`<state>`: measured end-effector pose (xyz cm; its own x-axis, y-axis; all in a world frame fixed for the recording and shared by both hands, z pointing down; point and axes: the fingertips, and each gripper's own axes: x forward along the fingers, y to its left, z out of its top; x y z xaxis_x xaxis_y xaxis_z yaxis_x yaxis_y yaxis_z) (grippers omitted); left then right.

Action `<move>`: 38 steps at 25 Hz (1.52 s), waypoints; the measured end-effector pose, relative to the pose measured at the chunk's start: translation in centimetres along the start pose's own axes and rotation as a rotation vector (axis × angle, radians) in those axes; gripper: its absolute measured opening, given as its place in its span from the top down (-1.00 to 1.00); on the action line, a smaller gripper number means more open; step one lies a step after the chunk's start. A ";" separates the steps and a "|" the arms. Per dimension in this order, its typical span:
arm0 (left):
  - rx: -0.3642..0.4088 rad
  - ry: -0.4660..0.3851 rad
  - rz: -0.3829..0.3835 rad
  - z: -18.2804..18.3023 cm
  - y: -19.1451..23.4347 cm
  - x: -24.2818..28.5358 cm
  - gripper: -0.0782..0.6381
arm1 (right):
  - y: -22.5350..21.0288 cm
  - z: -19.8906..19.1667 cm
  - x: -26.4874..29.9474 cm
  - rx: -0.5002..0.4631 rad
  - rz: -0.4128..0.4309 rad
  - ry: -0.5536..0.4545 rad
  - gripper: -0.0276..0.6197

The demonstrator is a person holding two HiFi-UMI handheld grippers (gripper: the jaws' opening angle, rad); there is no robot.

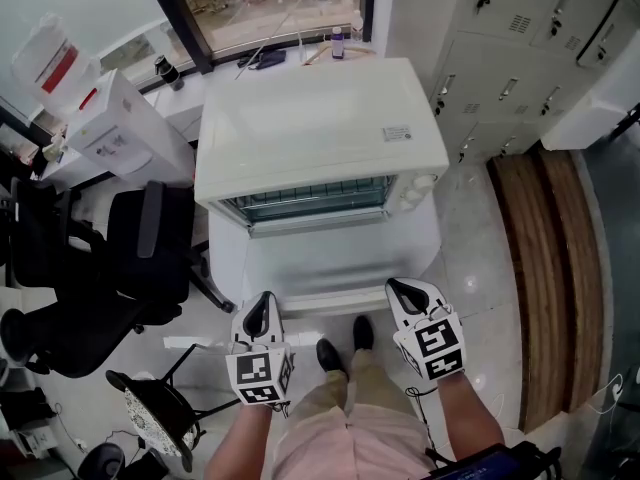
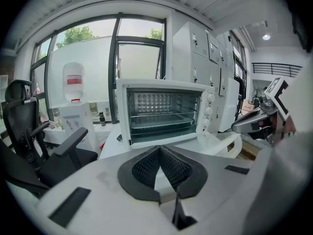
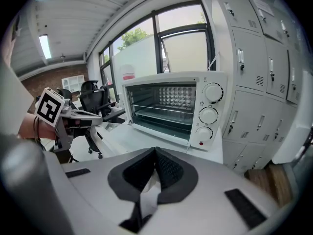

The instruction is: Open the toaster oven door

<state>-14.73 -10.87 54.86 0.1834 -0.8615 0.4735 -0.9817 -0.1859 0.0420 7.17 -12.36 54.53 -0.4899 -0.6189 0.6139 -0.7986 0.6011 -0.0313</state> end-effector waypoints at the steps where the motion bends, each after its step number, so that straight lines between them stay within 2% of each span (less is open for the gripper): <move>1: -0.001 0.002 -0.002 -0.2 0.0 0.0 0.75 | 0.1 -0.2 0.1 0.000 0.000 0.002 0.91; 38: 0.010 0.169 -0.033 -8.0 -0.3 1.5 0.75 | 1.7 -7.0 2.9 0.044 0.050 0.117 0.91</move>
<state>-14.53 -8.34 62.57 0.2033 -0.7636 0.6128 -0.9746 -0.2180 0.0517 6.79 -9.61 61.75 -0.4878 -0.5238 0.6983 -0.7897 0.6058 -0.0972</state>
